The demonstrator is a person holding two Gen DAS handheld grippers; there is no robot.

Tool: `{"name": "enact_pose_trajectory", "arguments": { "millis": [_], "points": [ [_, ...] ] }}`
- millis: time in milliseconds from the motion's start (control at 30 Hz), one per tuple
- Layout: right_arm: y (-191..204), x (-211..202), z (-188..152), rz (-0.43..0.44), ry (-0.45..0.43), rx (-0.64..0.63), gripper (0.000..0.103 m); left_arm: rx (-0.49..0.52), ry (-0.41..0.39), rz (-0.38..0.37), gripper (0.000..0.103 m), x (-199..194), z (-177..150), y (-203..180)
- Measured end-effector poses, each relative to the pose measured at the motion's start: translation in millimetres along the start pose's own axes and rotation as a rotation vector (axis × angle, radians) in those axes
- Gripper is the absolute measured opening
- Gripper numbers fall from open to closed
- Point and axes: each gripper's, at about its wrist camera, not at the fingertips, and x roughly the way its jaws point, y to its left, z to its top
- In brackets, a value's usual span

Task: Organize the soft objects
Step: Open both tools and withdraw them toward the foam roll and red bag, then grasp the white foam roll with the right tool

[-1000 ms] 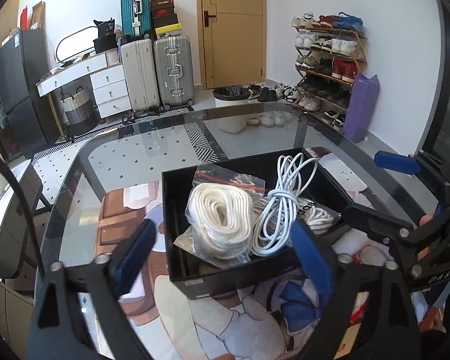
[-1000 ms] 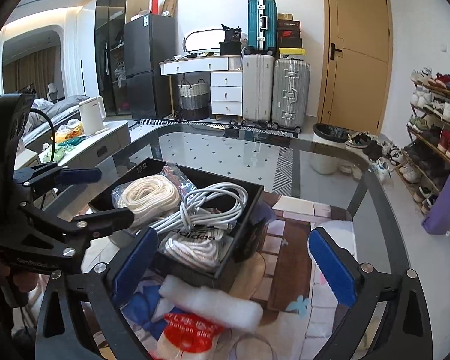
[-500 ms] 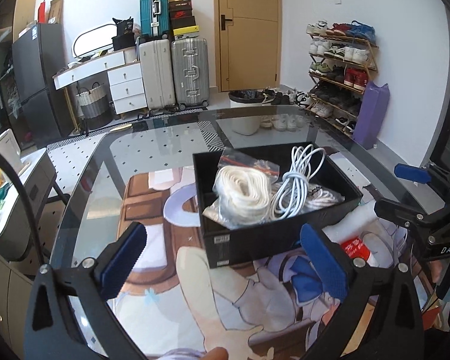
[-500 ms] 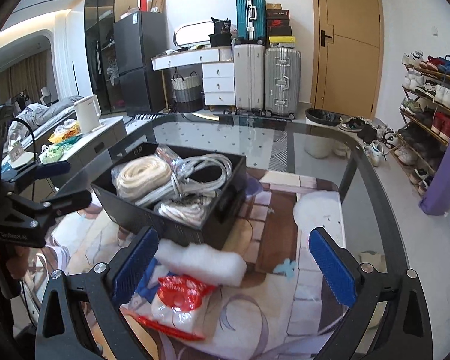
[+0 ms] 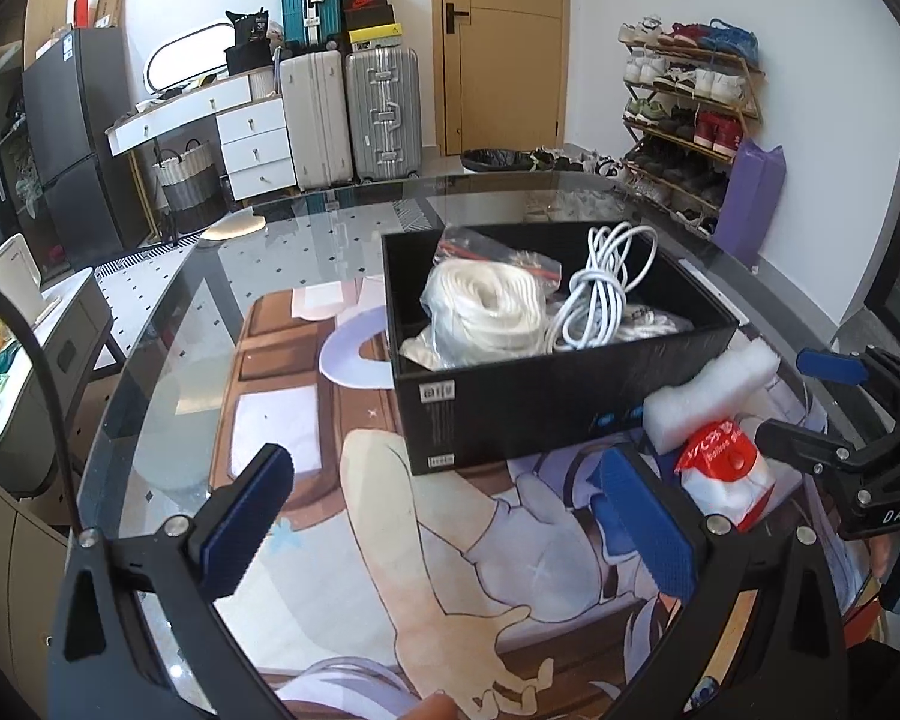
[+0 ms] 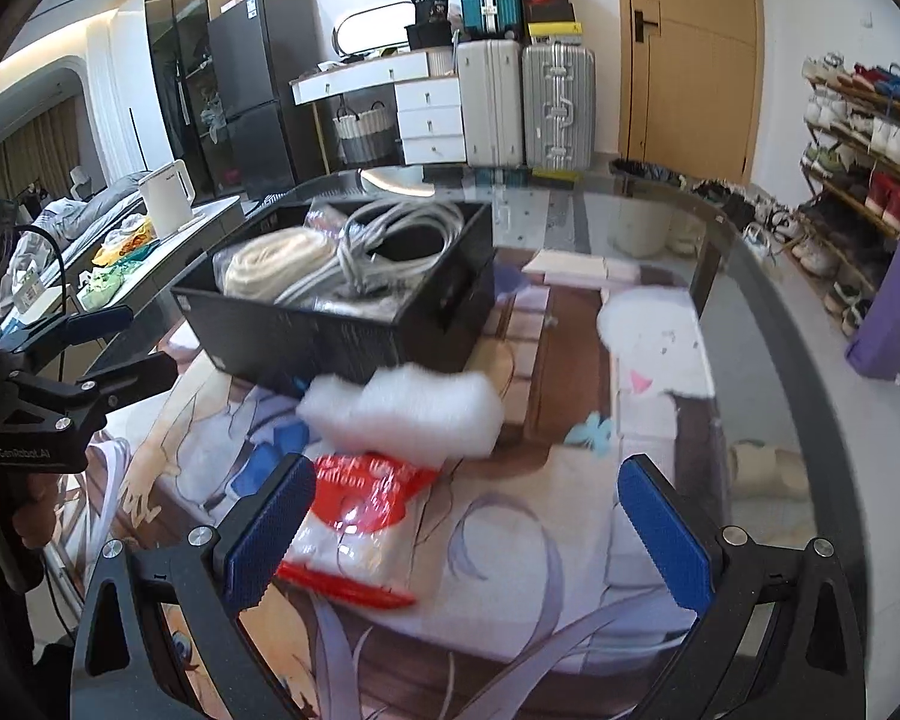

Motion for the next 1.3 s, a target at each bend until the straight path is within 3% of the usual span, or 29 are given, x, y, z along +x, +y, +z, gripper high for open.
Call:
{"name": "enact_pose_trajectory", "arguments": {
  "millis": [467, 767, 1000, 1167, 1300],
  "points": [
    [21, 27, -14, 0.041, 0.083, -0.021, 0.102, 0.005, 0.041, 0.007, 0.103, 10, -10, -3],
    [8, 23, 4, 0.027, 0.046, 0.033, 0.102, 0.013, 0.055, 0.000, 0.103, 13, -13, -2],
    [18, 32, 17, 0.012, 0.047, 0.000, 0.102, 0.014, 0.058, 0.001, 0.103, 13, -14, -2],
    [19, 38, 22, 0.044, 0.044, 0.019, 0.102, 0.017, 0.063, 0.001, 0.103, 15, -15, 0],
    [18, 39, 22, 0.048, 0.042, 0.024, 0.097, 0.016, 0.062, 0.002, 0.103, 15, -15, 0]
  ]
}}
